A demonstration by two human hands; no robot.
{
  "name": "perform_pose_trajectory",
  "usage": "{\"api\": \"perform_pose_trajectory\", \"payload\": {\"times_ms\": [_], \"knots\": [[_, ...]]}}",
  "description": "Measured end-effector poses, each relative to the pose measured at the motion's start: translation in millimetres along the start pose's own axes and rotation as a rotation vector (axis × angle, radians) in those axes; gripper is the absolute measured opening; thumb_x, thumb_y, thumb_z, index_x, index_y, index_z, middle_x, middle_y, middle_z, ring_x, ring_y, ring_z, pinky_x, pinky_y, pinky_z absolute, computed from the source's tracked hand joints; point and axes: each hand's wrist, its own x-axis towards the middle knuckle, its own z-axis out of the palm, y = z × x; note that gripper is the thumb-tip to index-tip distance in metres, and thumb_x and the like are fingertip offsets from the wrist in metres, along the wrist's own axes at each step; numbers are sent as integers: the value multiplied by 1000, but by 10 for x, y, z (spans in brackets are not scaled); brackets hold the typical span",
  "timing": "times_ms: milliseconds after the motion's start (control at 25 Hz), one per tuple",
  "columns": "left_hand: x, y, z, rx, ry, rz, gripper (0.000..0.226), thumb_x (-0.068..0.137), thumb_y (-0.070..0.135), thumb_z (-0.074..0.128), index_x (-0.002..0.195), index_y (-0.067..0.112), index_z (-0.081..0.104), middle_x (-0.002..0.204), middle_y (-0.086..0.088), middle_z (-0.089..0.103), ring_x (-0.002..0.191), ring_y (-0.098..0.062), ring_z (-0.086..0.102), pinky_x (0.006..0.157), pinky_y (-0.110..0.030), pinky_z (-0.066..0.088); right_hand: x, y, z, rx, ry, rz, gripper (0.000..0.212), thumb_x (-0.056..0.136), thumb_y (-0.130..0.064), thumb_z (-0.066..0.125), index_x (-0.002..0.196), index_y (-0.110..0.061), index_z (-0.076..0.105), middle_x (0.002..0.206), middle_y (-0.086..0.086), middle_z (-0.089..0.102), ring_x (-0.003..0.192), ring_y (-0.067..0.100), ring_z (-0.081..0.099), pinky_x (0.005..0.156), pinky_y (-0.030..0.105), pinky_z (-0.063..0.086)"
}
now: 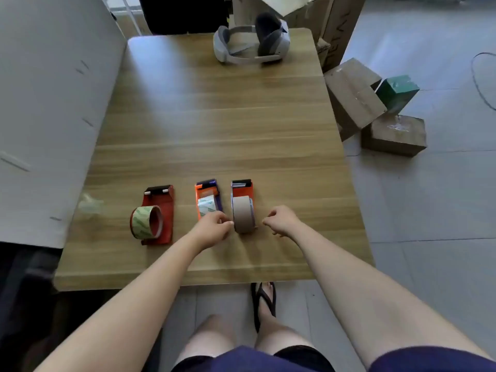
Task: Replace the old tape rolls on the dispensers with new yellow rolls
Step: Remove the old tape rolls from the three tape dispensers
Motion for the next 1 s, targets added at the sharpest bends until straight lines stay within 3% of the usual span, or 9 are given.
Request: {"api": "perform_pose_trajectory", "payload": {"times_ms": [160,320,520,680,840,1000], "knots": [[-2,-32,87,-139,12,-51,39,90,26,58,126,14,52,116,-10,62,105,-24,59,89,-34,49,63,67,50,321,-33,166,7,90,-11,53,97,-8,53,72,11,49,52,21,48,45,23,40],[49,-75,109,-353,-11,-99,43,89,20,61,130,13,50,116,-11,59,108,-24,58,91,-38,50,31,11,106,566,-52,251,13,93,-18,54,102,-10,51,79,9,57,62,21,57,59,29,49],[109,-125,172,-466,-49,-117,43,88,21,62,128,9,52,103,-8,60,92,-21,58,86,-36,49,-94,-46,234,740,-86,331,12,97,-18,47,93,-11,55,80,8,60,67,22,57,64,31,48],[143,-151,261,-467,-69,-81,42,89,23,61,128,10,52,112,-5,62,102,-16,57,97,-37,47,-109,-41,296,818,-55,348,18,97,-19,45,84,-14,56,79,7,60,66,21,56,65,31,48],[152,-94,258,-483,-90,11,14,92,15,56,103,22,60,92,6,63,95,-11,56,96,-34,45,-118,-31,267,832,-37,314,14,94,-16,49,88,-13,61,78,6,61,65,20,57,66,30,49],[185,-6,132,-495,-74,39,28,92,20,56,118,11,59,111,-8,64,99,-16,57,95,-37,48,-159,-57,125,793,-79,190,22,95,-16,49,111,-6,60,86,8,67,71,20,63,68,30,50]]}}
